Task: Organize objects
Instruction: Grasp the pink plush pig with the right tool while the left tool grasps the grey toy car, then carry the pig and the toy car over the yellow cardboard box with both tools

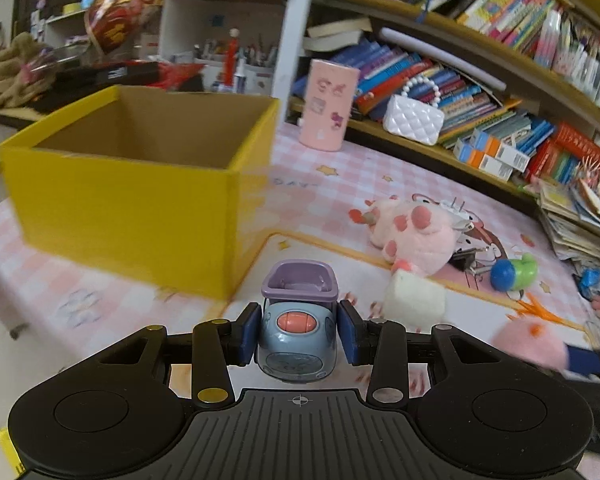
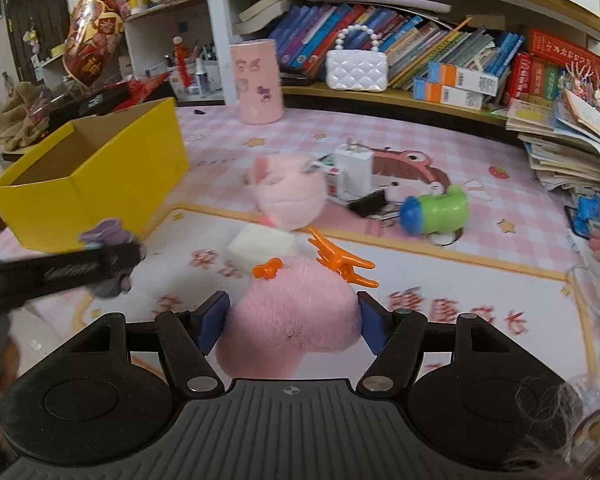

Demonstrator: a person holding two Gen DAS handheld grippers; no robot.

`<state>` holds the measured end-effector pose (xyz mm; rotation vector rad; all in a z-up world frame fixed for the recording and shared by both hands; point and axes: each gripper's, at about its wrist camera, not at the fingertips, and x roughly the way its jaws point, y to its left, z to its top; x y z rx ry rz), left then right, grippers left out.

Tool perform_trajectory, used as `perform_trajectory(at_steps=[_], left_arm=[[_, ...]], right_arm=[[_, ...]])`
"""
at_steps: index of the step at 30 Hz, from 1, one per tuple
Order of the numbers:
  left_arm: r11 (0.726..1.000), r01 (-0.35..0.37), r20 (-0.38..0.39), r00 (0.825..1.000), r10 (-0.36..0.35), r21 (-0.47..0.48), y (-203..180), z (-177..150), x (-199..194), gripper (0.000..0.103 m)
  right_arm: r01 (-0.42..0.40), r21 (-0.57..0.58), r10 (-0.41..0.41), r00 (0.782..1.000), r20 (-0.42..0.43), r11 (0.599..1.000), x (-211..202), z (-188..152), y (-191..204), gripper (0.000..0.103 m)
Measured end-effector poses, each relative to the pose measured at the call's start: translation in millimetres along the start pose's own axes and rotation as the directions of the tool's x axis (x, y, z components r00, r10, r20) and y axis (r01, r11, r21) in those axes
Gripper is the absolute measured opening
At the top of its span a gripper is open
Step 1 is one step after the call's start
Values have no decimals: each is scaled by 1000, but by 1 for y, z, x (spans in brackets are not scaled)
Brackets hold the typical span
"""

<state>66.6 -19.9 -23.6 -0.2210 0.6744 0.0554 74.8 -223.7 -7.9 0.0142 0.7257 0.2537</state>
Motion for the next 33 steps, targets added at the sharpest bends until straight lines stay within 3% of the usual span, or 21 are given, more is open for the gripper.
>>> perform_trajectory(at_steps=[7,15,22,33], left_arm=[[999,-29,11,1000,29,-28,57,-13,-48,39],[995,-77,39,996,79,-62,123,-26,-88,39],[999,-43,66,997,45,-33,158,-34,-112,39],[1000,15,82,997,-17,24,186,-36,-128,39]], right_arm=[[-50,-7,50,999,-8,999,-2,-10,63,65],[-112,-99,110,994,-23,989,-19,-31,149,65],[-104,-91,102,994,-25,990,-31,-51,194,65],[-74,-41,74,997,-11,996,-42,-65,232,65]])
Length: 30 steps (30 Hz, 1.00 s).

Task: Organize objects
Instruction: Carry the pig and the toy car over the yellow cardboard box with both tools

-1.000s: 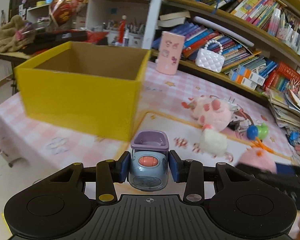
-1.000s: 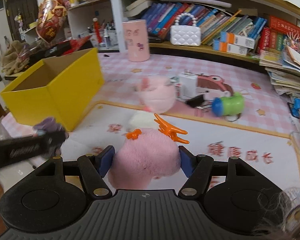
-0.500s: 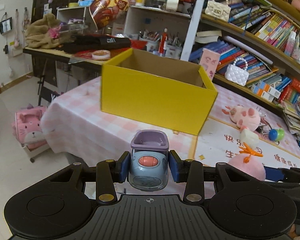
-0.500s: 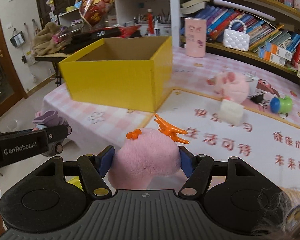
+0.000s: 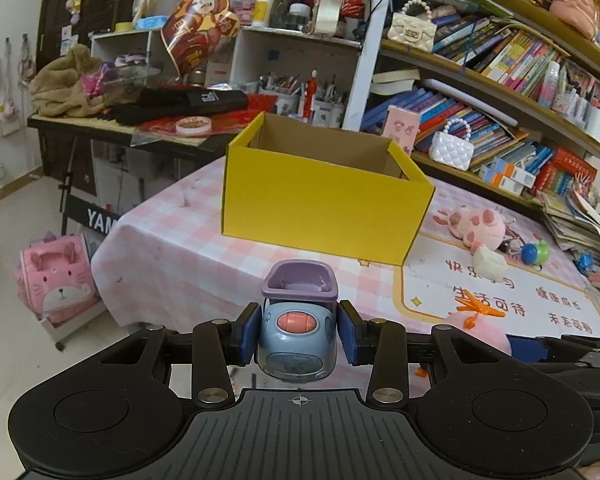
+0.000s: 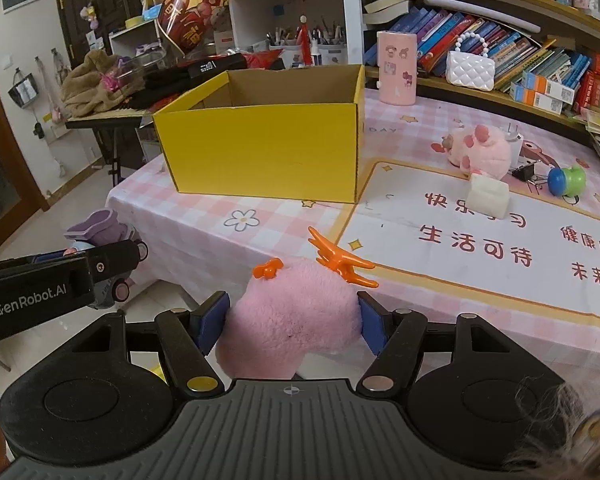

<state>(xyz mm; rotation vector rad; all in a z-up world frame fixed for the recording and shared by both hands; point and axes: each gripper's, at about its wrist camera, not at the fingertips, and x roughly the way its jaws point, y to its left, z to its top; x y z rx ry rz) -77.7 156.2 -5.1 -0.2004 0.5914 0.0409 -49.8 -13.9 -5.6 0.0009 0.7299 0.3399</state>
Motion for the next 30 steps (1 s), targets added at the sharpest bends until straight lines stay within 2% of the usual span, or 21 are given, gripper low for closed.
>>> perform_trajectory(at_steps=[15,30], left_arm=[[1000,17,20,1000,-17,-17,22,12,4,39],[999,48,15,999,-48,15,17,29,20,39]], right_arm=[[21,-5,-21,1000,5,1000,12,15,21,65],[22,-3,-22,1000,11,1000,29,38,23,65]])
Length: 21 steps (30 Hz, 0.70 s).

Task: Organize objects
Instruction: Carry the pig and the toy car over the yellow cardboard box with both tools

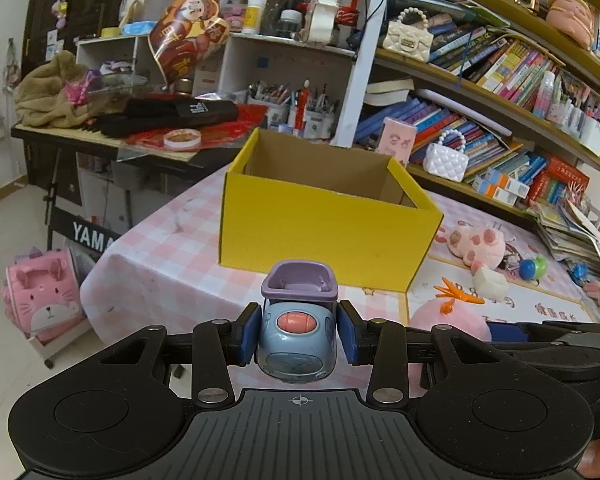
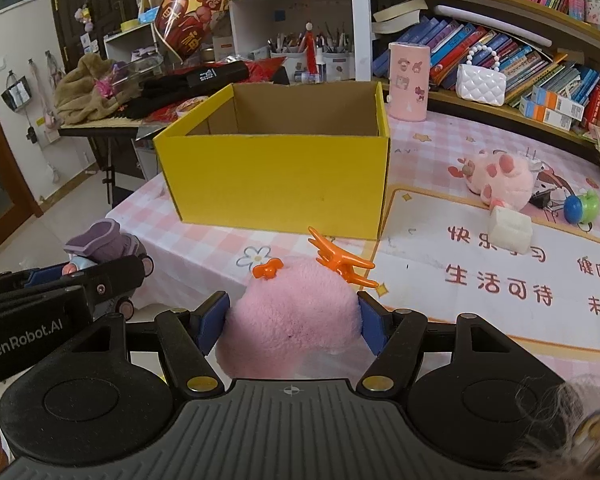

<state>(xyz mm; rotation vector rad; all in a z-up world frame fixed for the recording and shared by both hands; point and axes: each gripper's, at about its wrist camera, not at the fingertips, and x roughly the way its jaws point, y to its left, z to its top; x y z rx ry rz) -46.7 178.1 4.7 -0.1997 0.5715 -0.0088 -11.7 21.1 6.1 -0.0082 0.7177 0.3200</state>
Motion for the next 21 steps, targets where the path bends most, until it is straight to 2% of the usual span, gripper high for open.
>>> perform_trajectory(at_steps=[7,12,18,21], left_arm=[[1000,25,45,999,-24,-12,-4,27,6,39],[1000,29,106,994,-28,-9,-6,58,13,39],[1000,30,174,984,-31,4,-10,102,37,39],[1000,23,193,981,-24,7,-13,118,54,39]], right_arm=[[-7,20,6,999,32,1000,5,24,-11,65],[-18,35,14,994,108,999,6,54,-17,65],[-2,-5,3,972,233,1000,18,103,-25,65],[7,7,-9,967,253,1000,32,127,-36,65]])
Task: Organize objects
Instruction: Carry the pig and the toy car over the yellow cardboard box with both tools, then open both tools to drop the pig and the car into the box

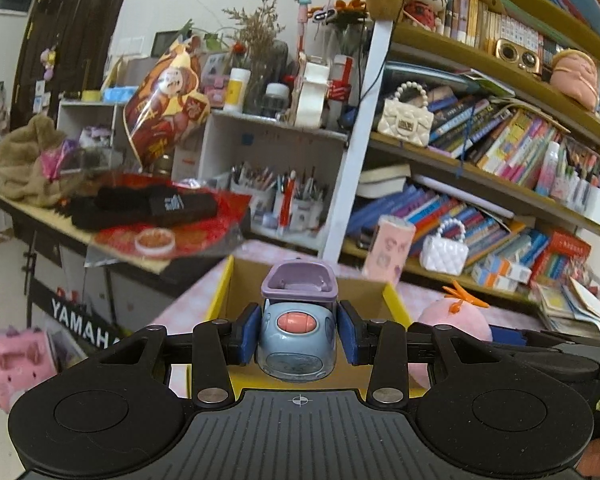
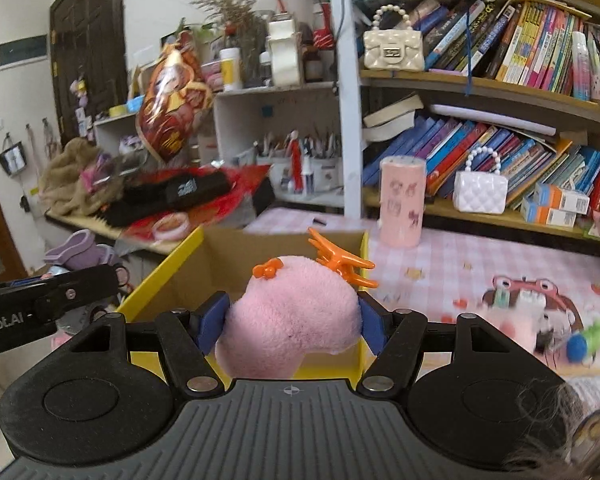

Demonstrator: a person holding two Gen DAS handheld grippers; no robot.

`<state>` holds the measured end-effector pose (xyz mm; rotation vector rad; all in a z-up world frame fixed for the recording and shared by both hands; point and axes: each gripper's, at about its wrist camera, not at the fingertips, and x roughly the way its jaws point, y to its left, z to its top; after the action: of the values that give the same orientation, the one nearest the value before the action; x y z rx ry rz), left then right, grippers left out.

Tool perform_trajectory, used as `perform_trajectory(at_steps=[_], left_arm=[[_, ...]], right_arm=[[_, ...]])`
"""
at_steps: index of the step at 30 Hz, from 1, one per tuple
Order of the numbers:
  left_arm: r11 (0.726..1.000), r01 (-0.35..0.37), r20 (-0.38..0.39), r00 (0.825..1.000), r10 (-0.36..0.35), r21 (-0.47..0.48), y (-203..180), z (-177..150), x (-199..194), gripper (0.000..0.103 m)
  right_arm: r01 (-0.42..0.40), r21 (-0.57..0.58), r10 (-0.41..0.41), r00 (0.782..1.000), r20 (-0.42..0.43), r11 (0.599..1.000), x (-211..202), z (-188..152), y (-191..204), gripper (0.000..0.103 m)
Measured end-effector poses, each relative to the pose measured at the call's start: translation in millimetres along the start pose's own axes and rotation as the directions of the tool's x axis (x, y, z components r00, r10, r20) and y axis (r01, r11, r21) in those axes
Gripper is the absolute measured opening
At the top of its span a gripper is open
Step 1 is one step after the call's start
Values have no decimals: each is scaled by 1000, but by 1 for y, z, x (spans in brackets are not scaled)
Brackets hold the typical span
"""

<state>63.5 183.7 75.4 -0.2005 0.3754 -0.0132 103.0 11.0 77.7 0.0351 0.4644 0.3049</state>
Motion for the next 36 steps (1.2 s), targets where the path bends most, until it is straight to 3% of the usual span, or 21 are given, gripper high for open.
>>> perform_trajectory(at_steps=[6,12,20,30,36], left_arm=[[1000,-8,-35,999,9,13,-2,6,41,39],[999,-17,-104,994,22,45,-9,-3,78,39],[997,-39,-182,982,49,59,-14,-18,110,39],[996,-46,-236,970,64,81,-22,-26,135,39],[995,-39,-266,962,61,89,-26,-31,145,39]], right_arm=[[22,-22,-22,1000,-8,1000,43,14,-14,65],[-7,-169,0,999,-42,986,83,2,-10,65],[-108,-230,62,978,-197,967,131,-5,-19,66],[-216,-423,117,962,-247,880,147,-7,-22,66],[-261,-569,115,953,-280,780,152,-11,-23,66]])
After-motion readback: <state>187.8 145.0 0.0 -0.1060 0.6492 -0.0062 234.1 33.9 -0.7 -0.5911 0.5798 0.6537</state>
